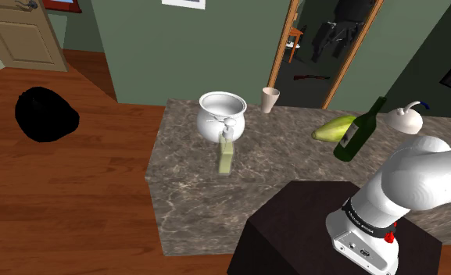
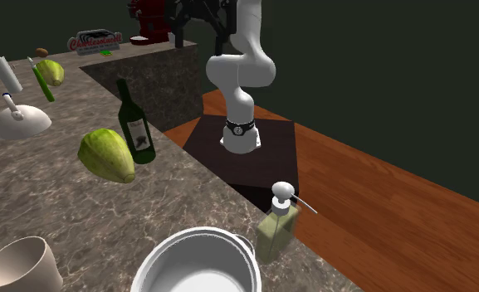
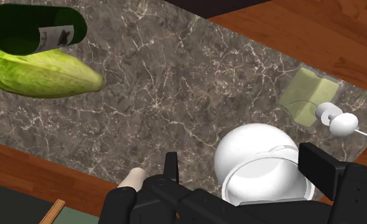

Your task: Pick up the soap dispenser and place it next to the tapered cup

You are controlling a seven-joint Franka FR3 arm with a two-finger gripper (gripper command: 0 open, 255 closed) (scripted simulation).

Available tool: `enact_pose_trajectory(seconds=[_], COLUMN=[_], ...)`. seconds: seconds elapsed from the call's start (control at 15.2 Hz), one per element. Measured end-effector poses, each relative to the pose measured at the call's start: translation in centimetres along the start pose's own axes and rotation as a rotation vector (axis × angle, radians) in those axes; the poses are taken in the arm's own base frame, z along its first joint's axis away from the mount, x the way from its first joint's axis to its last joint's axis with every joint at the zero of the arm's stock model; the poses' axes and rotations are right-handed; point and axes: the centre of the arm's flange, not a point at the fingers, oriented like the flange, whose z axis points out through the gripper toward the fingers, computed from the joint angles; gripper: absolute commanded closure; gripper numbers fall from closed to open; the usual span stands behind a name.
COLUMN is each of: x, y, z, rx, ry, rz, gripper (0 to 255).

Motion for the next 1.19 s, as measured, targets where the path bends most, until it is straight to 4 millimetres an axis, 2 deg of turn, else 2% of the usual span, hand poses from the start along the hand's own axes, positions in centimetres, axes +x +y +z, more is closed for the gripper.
enact_pose_trajectory(seconds=[0.13, 0.26, 0.73, 1.19], x=[0.1, 0.0, 0.1, 0.1], y=[-0.4, -2.1, -8.3, -15.3], z=[0.5, 1.9, 8.3, 15.1], rx=[-0.001, -0.003, -0.013, -0.022], ry=[0.000, -0.001, -0.001, -0.002], rz=[0.002, 0.009, 0.040, 0.073], gripper=[0, 0, 0, 0])
